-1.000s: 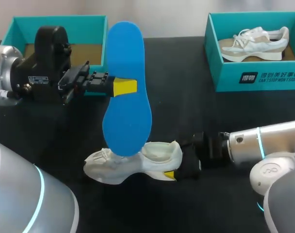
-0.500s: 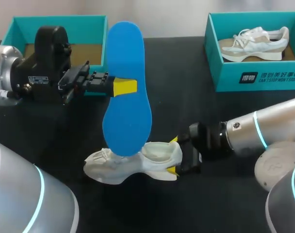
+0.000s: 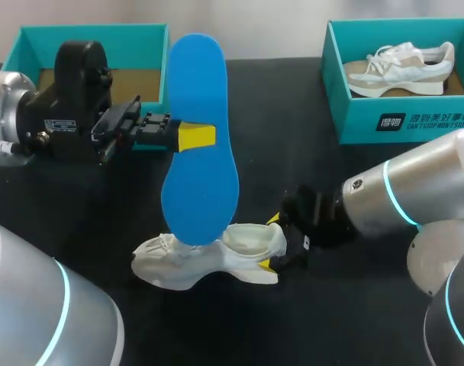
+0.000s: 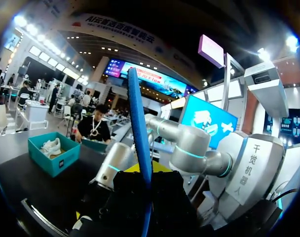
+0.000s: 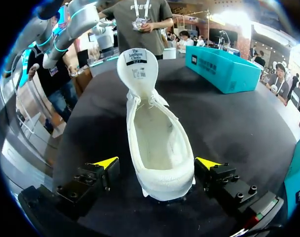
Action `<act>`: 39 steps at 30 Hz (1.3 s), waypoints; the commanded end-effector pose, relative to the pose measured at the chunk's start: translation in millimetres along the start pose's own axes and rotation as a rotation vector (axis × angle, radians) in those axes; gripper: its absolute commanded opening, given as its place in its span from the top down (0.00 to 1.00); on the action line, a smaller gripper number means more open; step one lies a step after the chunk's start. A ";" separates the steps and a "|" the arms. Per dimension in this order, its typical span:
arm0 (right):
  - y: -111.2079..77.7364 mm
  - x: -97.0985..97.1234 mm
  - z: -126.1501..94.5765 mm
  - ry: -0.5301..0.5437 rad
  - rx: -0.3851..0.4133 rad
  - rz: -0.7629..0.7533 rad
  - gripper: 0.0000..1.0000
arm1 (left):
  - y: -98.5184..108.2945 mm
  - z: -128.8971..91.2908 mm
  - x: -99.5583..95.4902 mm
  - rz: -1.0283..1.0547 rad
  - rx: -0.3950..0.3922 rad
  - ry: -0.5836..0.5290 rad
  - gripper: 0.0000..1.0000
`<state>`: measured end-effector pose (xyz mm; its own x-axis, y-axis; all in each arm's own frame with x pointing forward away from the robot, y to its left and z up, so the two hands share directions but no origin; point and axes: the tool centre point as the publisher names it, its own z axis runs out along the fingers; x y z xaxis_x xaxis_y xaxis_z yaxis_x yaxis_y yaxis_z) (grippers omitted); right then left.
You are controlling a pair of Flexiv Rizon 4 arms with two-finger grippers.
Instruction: Take the shoe out of the shoebox, open the shoe tongue, remove and reinsert the insole, then place the shoe into the shoebox
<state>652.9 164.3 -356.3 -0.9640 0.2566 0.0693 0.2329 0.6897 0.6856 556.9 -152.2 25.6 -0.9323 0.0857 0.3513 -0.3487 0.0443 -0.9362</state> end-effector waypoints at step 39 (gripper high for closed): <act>32.9 19.5 -24.6 -0.153 0.924 0.075 0.00 | 0.0 0.6 0.0 0.000 -0.001 0.000 1.00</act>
<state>640.1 169.0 -315.1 -0.9318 0.3617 -0.0310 0.3543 0.9246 0.1400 556.9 -152.3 25.6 -0.9323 0.0857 0.3513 -0.3487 0.0443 -0.9362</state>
